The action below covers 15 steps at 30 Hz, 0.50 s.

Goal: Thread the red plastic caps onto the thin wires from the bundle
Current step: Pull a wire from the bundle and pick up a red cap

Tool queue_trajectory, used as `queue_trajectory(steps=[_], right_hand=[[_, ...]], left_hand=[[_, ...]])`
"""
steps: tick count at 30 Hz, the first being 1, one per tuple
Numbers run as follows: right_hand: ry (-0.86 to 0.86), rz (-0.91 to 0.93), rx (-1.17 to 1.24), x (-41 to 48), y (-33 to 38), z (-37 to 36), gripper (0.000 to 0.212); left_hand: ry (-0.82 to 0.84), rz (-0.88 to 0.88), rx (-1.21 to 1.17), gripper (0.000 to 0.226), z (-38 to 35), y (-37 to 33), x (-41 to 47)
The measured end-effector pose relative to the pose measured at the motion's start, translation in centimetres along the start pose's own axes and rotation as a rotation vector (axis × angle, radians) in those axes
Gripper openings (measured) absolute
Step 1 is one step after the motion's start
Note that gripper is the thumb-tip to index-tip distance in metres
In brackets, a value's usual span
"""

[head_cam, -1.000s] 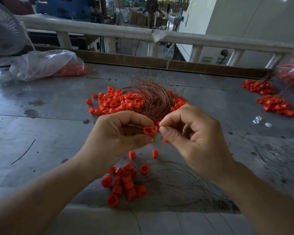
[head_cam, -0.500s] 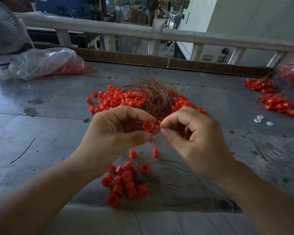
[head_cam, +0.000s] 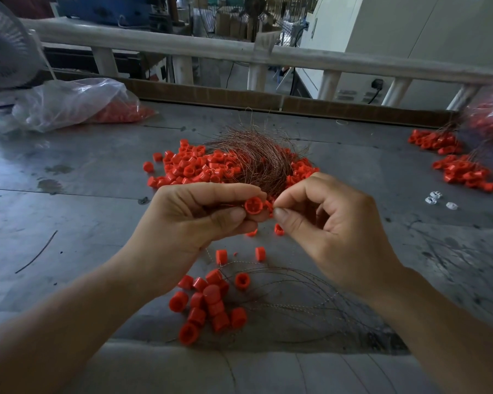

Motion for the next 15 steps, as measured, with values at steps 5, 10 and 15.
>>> queue_trajectory(steps=[5,10,15], right_hand=[[0.023,0.001,0.022,0.02,0.06,-0.02,0.006],[0.031,-0.02,0.065,0.12,0.15,0.26,0.014],[0.059,-0.178,0.223,0.29,-0.35,0.08,0.017]], left_hand=[[0.02,0.033,-0.06,0.023,0.11,0.15,0.08],[0.026,0.111,-0.13,0.027,0.28,0.47,0.23],[0.092,0.101,-0.165,0.024,0.08,0.31,0.18]])
Point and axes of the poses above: each hand's wrist, its own x-axis towards the middle knuckle, its own z-axis out of the back of the hand, y = z × x, the point moved 4 cm from there along x, towards the middle knuckle, and after that the axes turned 11 degrees about -y, right-handed, at the moved point
